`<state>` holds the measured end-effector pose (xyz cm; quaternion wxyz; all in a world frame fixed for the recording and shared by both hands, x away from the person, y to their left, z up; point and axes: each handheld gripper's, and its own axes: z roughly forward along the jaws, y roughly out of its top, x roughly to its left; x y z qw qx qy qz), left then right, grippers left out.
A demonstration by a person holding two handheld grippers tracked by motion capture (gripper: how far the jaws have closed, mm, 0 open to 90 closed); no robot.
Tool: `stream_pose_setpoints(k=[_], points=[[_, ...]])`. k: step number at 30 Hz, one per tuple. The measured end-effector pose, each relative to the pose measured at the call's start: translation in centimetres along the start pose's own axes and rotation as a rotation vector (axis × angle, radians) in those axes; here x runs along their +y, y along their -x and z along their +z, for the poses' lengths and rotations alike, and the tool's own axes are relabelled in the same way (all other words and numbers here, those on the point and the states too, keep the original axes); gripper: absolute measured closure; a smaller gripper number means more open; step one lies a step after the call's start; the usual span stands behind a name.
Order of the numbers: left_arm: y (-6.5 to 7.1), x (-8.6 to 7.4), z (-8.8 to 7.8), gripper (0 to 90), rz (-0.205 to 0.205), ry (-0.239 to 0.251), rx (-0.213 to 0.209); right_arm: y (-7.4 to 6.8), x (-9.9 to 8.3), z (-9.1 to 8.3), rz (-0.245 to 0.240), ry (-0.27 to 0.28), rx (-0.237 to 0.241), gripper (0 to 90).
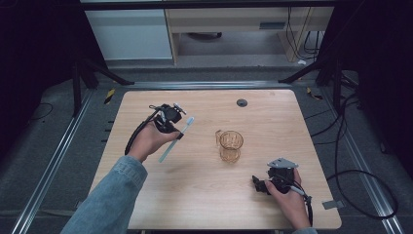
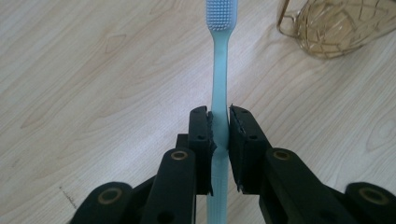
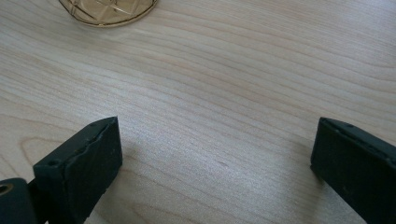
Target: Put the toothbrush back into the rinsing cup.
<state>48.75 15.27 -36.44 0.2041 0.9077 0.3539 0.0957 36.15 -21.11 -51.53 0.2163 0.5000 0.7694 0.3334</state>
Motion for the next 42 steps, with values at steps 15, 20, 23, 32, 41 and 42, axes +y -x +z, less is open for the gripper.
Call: stream_pose_setpoints(k=[15, 20, 23, 32, 41, 42], points=[[0.5, 1.1, -0.2, 78.9, 0.006, 0.099, -0.014, 0.0, 0.0, 0.0, 0.000, 0.000, 0.001, 2.4], [1.4, 1.5, -0.3, 78.9, 0.023, 0.128, -0.018, 0.0, 0.0, 0.0, -0.001, 0.000, 0.000, 2.4], [2.1, 1.7, -0.3, 78.9, 0.055, 0.157, -0.013, 0.0, 0.0, 0.0, 0.000, -0.001, 0.001, 2.4], [4.4, 2.2, -0.2, 78.9, 0.154, 0.246, 0.029, 0.0, 0.0, 0.0, -0.002, 0.000, 0.003, 2.4], [4.9, 1.8, -0.5, 78.9, 0.190, 0.343, 0.048, 0.0, 0.0, 0.0, -0.003, -0.003, 0.003, 2.4], [4.9, 1.7, -0.5, 78.9, 0.194, 0.361, 0.054, 0.0, 0.0, 0.0, -0.003, 0.000, 0.004, 2.4]])
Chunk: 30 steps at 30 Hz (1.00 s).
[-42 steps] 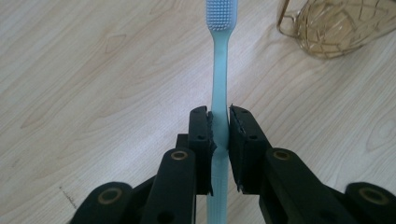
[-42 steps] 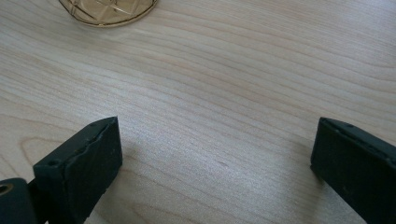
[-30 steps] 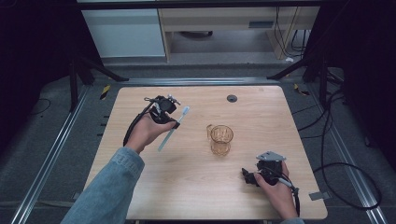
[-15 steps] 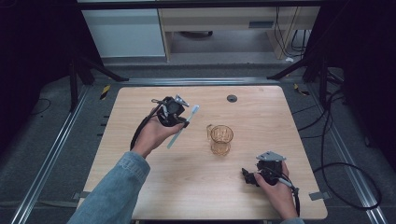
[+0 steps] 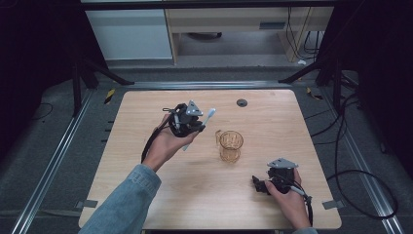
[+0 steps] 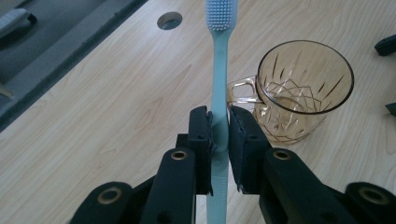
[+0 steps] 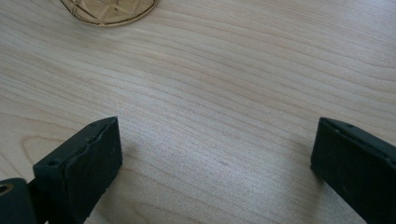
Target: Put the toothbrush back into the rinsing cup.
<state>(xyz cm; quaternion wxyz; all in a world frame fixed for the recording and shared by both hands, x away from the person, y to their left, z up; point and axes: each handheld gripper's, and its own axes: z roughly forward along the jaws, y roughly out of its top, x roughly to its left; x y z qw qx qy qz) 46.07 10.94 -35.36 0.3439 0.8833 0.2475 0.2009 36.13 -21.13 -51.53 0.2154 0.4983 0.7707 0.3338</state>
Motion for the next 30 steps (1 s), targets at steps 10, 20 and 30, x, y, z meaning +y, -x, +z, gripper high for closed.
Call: stream_pose_setpoints(k=[10, 20, 30], points=[[0.29, -0.54, -0.37, 78.9, 0.023, 0.096, 0.024, 0.00, 0.00, 0.00, 0.000, 0.000, 0.000, 2.4], [0.62, -0.77, -0.73, 78.9, 0.035, 0.215, 0.049, -0.01, 0.00, -0.03, 0.001, -0.003, 0.000, 2.4], [0.89, -0.87, -0.93, 78.9, 0.018, 0.282, 0.055, 0.00, 0.00, 0.00, 0.000, 0.000, 0.000, 2.4]])
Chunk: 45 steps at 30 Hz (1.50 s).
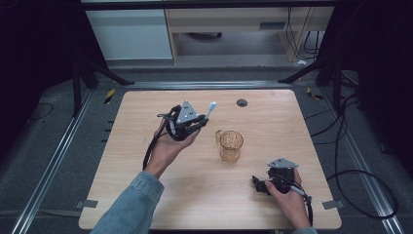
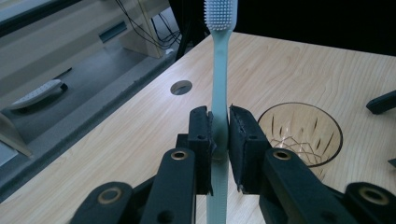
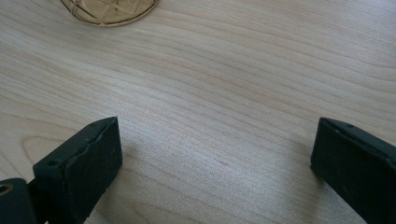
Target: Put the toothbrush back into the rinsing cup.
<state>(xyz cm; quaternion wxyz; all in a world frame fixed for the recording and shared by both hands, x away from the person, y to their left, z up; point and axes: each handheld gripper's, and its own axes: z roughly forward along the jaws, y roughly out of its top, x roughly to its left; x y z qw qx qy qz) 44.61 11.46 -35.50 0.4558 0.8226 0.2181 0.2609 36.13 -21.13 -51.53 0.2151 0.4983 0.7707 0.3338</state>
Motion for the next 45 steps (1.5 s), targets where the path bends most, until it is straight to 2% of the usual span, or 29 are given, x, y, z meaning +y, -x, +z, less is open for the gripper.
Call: stream_pose_setpoints(k=[12, 16, 22, 30, 37, 45], points=[[-0.1, 0.0, -0.1, 78.9, -0.037, 0.097, 0.002, 0.0, 0.0, 0.0, -0.001, 0.000, 0.001, 2.4], [-0.1, 0.1, -0.1, 78.9, -0.046, 0.112, 0.002, 0.0, 0.0, 0.0, -0.001, 0.000, 0.001, 2.4], [-0.4, -0.1, 0.3, 78.9, -0.079, 0.167, -0.009, 0.0, 0.0, 0.0, -0.001, 0.000, 0.001, 2.4], [-0.3, 0.0, 0.4, 78.9, -0.086, 0.217, -0.010, 0.0, 0.0, 0.0, -0.001, 0.000, 0.001, 2.4], [-0.7, -0.2, 0.5, 78.9, -0.129, 0.273, -0.028, 0.0, 0.0, 0.0, -0.002, 0.000, 0.001, 2.4], [-0.2, -0.7, 1.1, 78.9, -0.148, 0.275, -0.039, 0.0, 0.0, 0.0, -0.001, 0.000, 0.001, 2.4]])
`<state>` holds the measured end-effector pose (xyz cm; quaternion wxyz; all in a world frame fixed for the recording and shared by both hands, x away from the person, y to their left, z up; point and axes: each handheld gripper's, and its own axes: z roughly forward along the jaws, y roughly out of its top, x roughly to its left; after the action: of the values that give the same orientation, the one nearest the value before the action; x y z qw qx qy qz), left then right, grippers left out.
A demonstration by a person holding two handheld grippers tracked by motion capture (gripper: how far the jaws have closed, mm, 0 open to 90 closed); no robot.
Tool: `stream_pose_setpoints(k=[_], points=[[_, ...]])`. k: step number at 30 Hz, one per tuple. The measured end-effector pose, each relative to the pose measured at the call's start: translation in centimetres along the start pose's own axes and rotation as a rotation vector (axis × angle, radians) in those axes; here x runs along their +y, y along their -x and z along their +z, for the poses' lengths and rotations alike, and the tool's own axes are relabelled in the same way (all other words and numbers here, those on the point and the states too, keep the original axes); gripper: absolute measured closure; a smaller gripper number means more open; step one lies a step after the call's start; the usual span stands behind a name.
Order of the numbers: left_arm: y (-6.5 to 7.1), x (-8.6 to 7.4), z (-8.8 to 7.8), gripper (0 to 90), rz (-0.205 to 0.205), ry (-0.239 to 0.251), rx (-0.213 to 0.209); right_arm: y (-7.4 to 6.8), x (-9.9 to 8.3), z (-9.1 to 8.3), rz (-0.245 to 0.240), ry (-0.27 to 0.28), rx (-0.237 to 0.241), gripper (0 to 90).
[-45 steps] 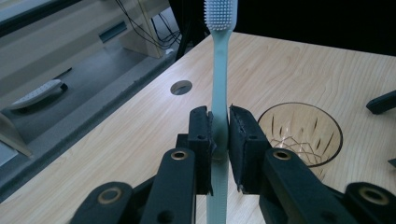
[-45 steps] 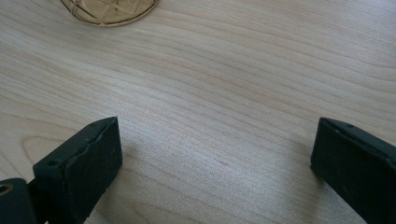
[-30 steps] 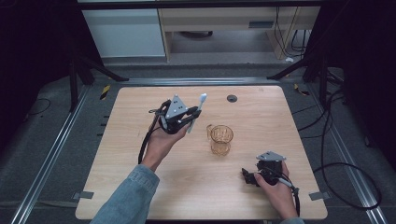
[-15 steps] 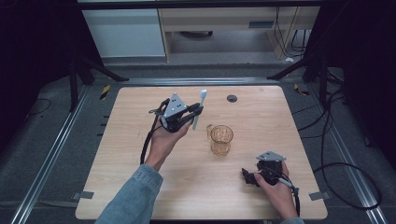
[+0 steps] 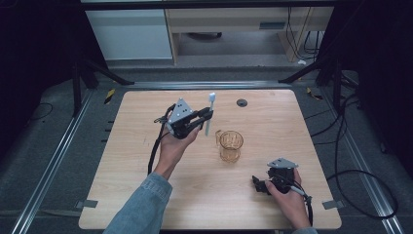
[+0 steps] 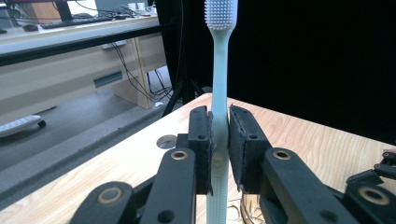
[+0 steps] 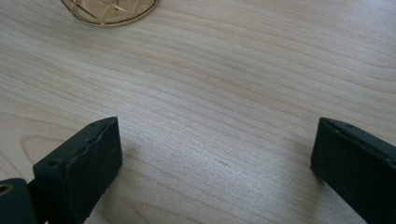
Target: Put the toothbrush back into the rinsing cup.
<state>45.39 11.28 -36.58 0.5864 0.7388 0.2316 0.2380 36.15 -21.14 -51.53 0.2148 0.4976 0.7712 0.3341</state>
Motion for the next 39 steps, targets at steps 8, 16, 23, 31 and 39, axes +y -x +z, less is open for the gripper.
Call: stream_pose_setpoints(k=[8, 16, 23, 31, 39], points=[[-0.1, -0.2, 0.5, 78.8, -0.001, 0.024, -0.004, 0.0, 0.0, 0.0, -0.001, 0.000, 0.001, 2.4], [-0.5, -0.4, 0.5, 78.8, -0.016, 0.067, 0.002, 0.0, 0.0, 0.0, -0.001, -0.001, 0.001, 2.4], [-0.5, -0.7, 1.3, 78.8, -0.042, 0.110, -0.010, 0.0, 0.0, 0.0, -0.001, -0.001, 0.001, 2.4], [-0.3, -0.8, 2.1, 78.8, -0.045, 0.149, -0.022, 0.0, 0.0, 0.0, -0.002, -0.001, 0.000, 2.4], [-0.5, -1.4, 2.8, 78.8, -0.067, 0.161, -0.034, 0.0, 0.0, 0.0, 0.001, 0.000, 0.002, 2.4]])
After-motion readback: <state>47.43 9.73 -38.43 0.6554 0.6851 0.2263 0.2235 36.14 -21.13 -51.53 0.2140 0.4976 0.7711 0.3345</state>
